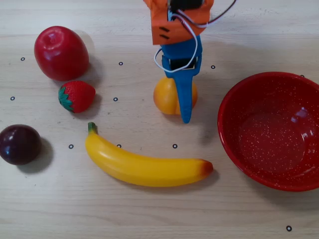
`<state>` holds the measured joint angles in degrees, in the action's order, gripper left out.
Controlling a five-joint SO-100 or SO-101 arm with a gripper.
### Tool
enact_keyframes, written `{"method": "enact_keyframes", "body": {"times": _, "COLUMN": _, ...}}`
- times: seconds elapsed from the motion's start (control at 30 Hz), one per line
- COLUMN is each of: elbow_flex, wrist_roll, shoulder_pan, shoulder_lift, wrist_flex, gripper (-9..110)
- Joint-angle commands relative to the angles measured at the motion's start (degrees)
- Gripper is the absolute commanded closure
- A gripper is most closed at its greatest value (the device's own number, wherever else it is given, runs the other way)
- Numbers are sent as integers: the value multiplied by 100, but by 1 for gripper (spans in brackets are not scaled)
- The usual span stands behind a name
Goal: Put the peach in the red bowl.
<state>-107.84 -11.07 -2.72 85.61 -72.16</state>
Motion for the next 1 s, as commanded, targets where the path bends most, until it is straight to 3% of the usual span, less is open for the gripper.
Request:
{"method": "enact_keyframes", "body": {"times": 0.0, "elbow_flex": 308, "wrist_roll": -105, "shoulder_pan": -70, "shoulder_lift": 176, "wrist_flex": 246, "gripper": 36}}
{"method": "enact_keyframes", "body": {"times": 0.97, "elbow_flex": 185, "wrist_roll": -281, "shoulder_pan": 97, "shoulder_lift": -422, "wrist_flex": 1213, "gripper": 36}}
